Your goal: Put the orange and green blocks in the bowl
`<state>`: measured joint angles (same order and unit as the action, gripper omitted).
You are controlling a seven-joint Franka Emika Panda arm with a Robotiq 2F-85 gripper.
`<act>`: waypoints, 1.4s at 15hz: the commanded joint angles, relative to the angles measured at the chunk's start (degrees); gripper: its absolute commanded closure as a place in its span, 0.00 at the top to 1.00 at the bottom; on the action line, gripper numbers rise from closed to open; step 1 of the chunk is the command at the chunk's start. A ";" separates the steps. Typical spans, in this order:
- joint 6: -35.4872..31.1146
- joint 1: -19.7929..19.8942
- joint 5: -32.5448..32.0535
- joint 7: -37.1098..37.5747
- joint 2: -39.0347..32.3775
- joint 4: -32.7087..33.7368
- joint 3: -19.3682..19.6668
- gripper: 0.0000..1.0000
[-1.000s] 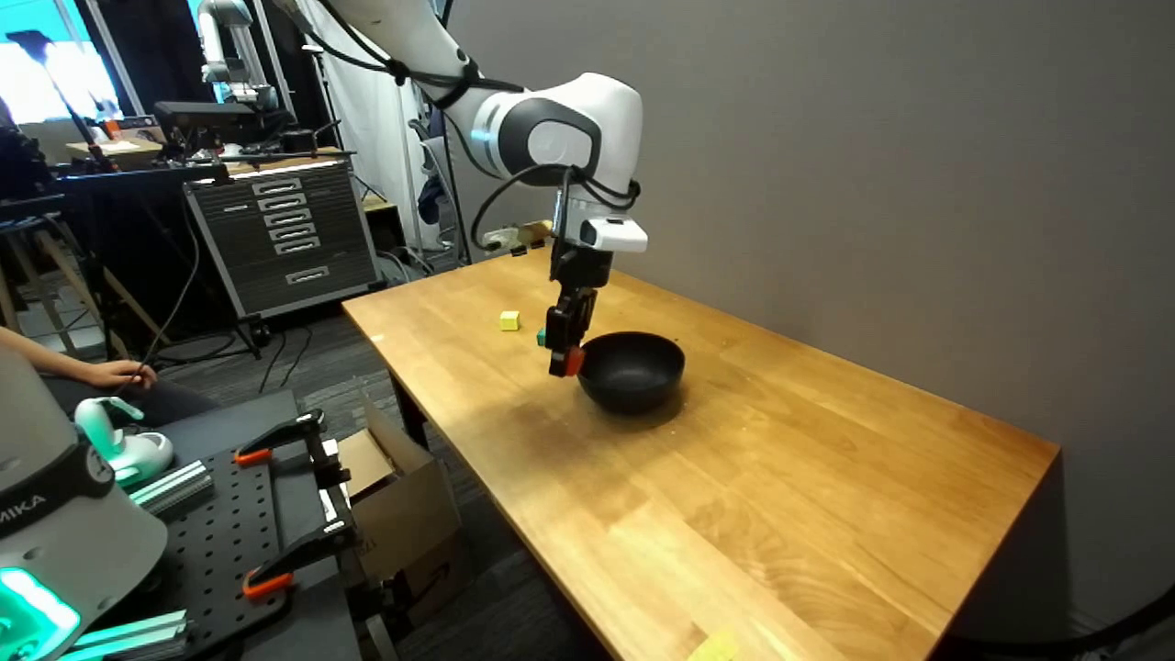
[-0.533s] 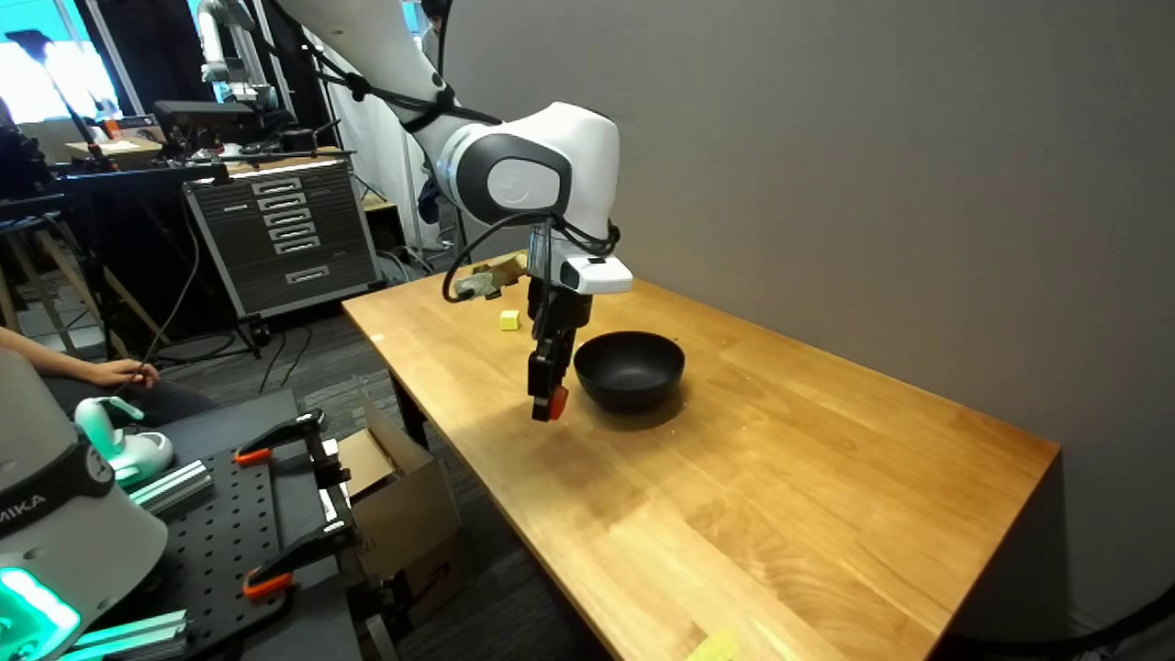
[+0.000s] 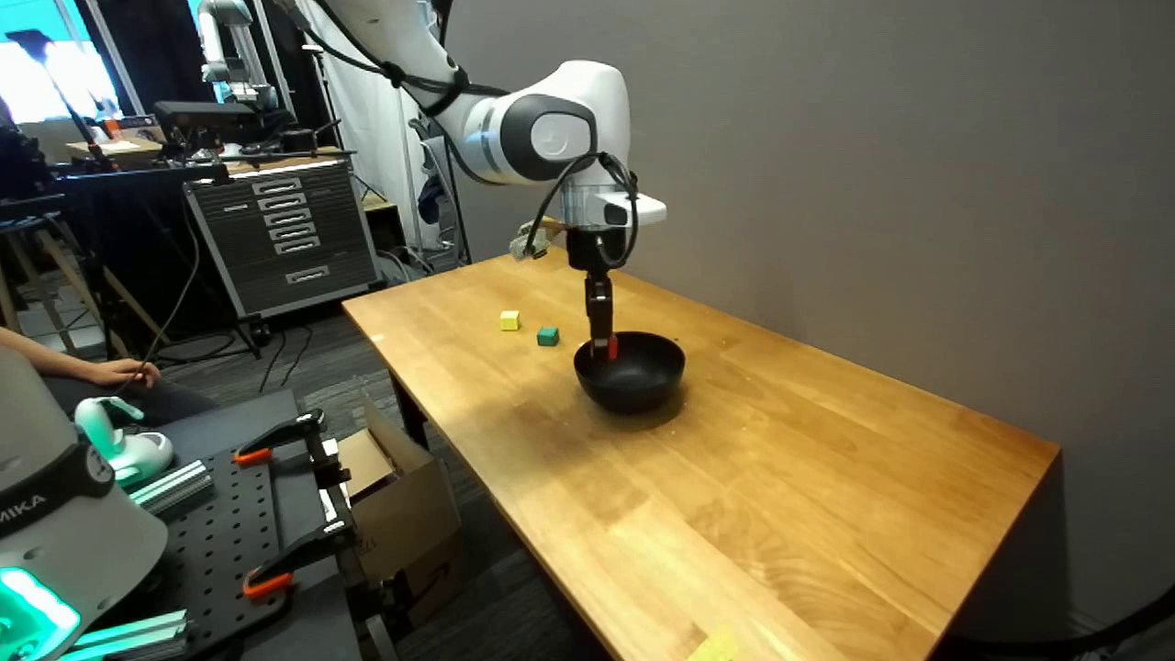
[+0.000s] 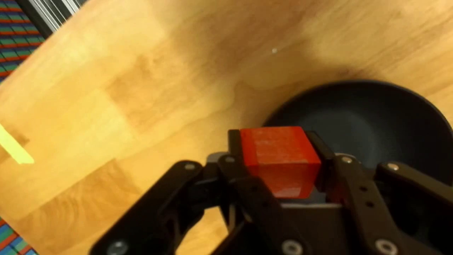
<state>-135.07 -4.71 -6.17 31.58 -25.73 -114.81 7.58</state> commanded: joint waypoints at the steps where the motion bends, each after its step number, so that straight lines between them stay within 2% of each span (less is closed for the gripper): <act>1: 1.36 0.73 -0.02 -4.10 -5.57 9.61 -0.17 0.21; 2: 1.42 1.03 0.62 -5.08 -6.58 11.05 -0.39 0.21; 3: 1.63 1.35 1.03 -6.21 -7.48 12.28 -0.62 0.71; 5: 1.63 2.26 3.36 -8.91 -8.35 13.28 -1.99 0.78; 8: 2.44 3.94 9.11 -14.76 -8.42 13.48 -5.98 0.99; 11: 4.88 4.29 16.17 -20.10 -8.62 14.36 -11.42 1.00; 14: 8.21 2.45 19.19 -22.96 -10.68 16.60 -14.83 1.00; 18: 10.79 -3.81 15.09 -17.80 -14.94 19.39 -13.47 1.00; 21: 11.17 -6.89 12.66 -15.82 -19.08 22.56 -12.19 1.00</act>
<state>-126.17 -9.04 8.99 13.73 -40.32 -97.92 -6.36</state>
